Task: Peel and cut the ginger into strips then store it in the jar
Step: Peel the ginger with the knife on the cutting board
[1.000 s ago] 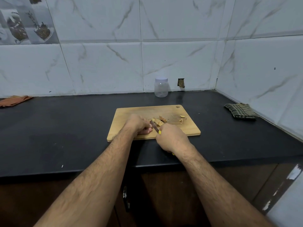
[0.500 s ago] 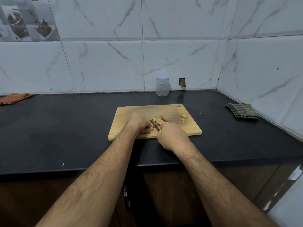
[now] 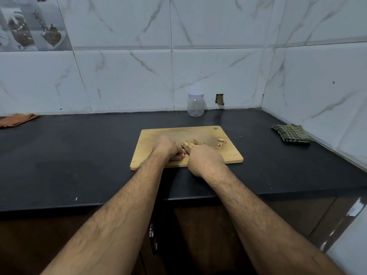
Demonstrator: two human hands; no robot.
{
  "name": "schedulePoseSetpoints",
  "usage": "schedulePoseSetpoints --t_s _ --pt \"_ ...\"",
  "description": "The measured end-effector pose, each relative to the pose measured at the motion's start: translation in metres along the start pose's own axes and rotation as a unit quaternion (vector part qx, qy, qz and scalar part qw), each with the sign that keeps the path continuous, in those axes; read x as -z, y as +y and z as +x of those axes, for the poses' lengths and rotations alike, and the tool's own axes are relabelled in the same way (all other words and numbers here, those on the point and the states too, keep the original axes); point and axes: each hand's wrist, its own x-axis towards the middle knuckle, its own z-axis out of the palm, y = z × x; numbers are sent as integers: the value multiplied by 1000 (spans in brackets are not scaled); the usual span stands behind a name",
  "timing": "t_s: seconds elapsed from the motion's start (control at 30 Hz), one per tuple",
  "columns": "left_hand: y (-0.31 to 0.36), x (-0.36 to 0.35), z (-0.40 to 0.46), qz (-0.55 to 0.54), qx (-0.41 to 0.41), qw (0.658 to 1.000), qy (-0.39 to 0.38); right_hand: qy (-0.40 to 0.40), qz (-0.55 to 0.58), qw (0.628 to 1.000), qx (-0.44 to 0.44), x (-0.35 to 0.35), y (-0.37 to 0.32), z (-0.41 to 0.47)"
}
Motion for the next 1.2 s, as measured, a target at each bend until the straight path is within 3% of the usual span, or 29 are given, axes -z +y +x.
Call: schedulePoseSetpoints --t_s 0.67,0.9,1.2 --pt "-7 -2 8 -39 -5 999 5 -23 39 998 -34 -2 12 -23" --pt "-10 -1 19 -57 -23 997 52 -18 71 996 -47 1 19 -22" --pt "-5 -11 24 3 -70 991 116 -8 85 995 -60 1 29 -16"
